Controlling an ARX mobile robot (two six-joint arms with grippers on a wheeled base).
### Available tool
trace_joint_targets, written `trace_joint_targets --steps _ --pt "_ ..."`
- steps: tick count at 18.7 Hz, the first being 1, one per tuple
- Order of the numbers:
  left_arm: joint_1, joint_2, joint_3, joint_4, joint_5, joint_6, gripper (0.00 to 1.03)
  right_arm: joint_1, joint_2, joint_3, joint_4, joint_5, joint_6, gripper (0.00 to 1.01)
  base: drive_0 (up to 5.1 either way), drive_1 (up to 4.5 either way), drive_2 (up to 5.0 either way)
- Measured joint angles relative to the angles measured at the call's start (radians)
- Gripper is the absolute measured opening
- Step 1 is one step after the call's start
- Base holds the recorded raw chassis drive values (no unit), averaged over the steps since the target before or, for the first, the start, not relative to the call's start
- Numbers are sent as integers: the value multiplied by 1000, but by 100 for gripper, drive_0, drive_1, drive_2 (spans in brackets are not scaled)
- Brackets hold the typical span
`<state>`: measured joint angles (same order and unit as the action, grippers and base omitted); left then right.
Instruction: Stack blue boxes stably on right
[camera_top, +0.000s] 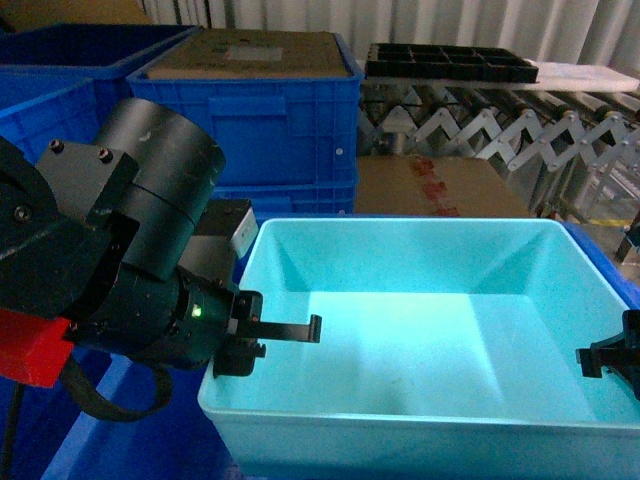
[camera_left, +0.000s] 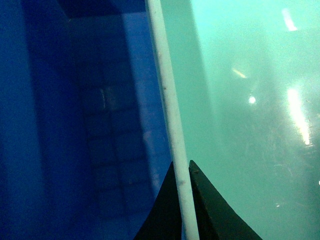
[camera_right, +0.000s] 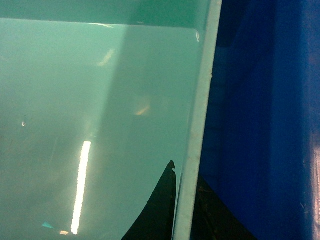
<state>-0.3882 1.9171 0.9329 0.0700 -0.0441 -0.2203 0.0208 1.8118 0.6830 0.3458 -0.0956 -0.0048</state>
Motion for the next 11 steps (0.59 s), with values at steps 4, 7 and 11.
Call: trace_joint_targets --steps 4,7,11 --pt "19 18 24 -12 11 14 2 23 19 11 1 21 5 7 0 0 0" --pt "31 30 37 -18 25 17 2 26 19 19 3 27 5 7 0 0 0" --pt "31 31 37 -18 26 18 2 26 19 19 2 28 5 7 0 0 0"
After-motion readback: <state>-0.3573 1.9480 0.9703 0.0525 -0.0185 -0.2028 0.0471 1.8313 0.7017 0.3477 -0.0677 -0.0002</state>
